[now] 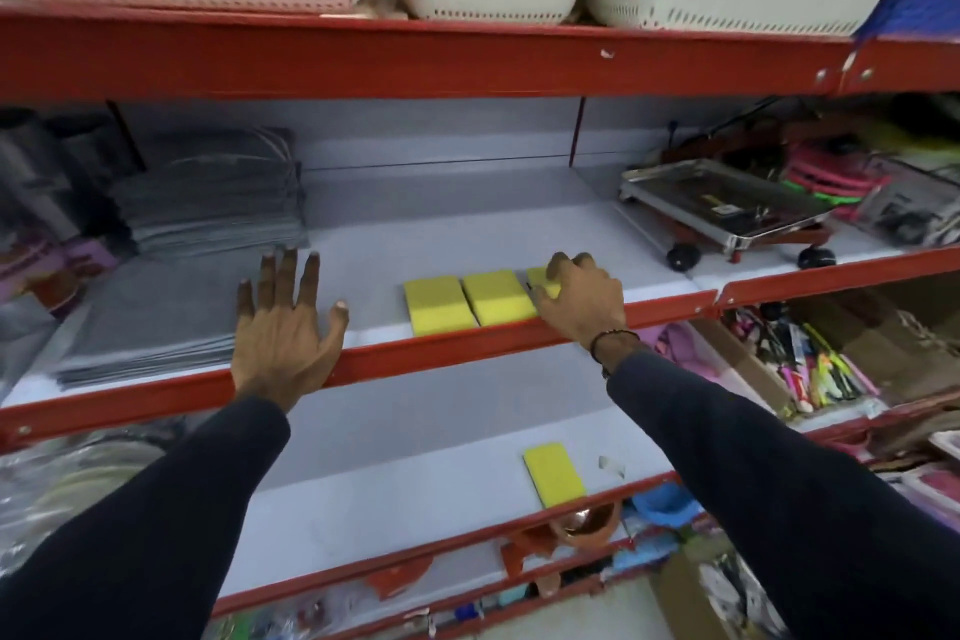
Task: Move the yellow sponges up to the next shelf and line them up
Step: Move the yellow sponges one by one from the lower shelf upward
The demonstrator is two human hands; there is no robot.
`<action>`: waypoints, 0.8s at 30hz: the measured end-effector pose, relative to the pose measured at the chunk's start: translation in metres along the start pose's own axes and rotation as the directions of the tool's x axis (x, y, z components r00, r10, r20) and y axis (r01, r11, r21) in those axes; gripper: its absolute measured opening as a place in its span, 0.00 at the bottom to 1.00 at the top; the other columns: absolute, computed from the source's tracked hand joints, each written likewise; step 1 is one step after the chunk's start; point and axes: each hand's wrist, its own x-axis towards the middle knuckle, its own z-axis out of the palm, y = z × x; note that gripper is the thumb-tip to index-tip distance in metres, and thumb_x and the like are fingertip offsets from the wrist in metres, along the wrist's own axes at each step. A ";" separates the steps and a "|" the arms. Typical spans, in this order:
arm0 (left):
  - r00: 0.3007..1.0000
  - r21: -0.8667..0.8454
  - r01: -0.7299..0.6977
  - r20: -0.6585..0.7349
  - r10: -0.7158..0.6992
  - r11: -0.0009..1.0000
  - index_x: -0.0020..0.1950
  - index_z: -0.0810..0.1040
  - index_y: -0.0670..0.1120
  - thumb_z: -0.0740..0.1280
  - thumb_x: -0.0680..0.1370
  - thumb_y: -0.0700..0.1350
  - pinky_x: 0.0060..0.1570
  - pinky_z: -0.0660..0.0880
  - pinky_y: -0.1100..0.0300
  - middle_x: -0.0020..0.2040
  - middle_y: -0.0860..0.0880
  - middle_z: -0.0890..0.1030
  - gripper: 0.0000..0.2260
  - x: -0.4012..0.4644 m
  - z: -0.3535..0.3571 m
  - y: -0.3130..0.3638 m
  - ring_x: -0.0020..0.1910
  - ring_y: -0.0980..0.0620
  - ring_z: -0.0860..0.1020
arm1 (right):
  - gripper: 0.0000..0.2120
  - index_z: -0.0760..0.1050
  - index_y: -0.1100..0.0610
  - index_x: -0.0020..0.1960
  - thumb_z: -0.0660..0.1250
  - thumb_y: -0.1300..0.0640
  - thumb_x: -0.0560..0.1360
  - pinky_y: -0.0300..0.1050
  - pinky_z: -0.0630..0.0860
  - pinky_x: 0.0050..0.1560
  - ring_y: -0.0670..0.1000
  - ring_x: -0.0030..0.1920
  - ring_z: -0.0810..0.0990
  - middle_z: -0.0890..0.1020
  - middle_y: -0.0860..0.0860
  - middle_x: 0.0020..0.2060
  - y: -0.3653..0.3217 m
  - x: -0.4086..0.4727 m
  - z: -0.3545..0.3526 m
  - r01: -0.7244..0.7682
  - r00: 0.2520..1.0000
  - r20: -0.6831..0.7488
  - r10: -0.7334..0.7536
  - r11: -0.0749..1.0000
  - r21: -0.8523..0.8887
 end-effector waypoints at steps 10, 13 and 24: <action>0.999 -0.027 0.009 -0.051 -0.010 1.000 0.85 0.48 0.48 0.44 0.81 0.64 0.82 0.45 0.39 0.86 0.43 0.49 0.36 0.001 0.001 0.003 0.85 0.40 0.47 | 0.09 0.74 0.55 0.42 0.68 0.49 0.70 0.46 0.59 0.46 0.53 0.43 0.73 0.78 0.50 0.38 0.041 -0.076 0.039 0.058 0.803 -0.572 0.169 0.932 0.357; 0.998 -0.027 0.009 -0.062 -0.010 1.000 0.85 0.48 0.49 0.44 0.81 0.64 0.82 0.45 0.38 0.86 0.42 0.49 0.35 0.001 0.005 0.004 0.85 0.39 0.47 | 0.13 0.73 0.55 0.46 0.65 0.46 0.70 0.51 0.66 0.47 0.58 0.45 0.77 0.79 0.52 0.40 0.062 -0.116 0.109 -0.124 0.938 -0.272 0.216 0.940 0.318; 0.997 -0.001 0.008 -0.077 -0.008 1.000 0.85 0.45 0.51 0.46 0.81 0.63 0.82 0.43 0.40 0.87 0.45 0.45 0.34 0.003 0.009 0.002 0.85 0.42 0.44 | 0.28 0.70 0.57 0.63 0.70 0.50 0.65 0.56 0.75 0.55 0.62 0.55 0.75 0.78 0.58 0.56 0.072 -0.157 0.203 -0.055 0.928 0.372 0.012 0.993 0.104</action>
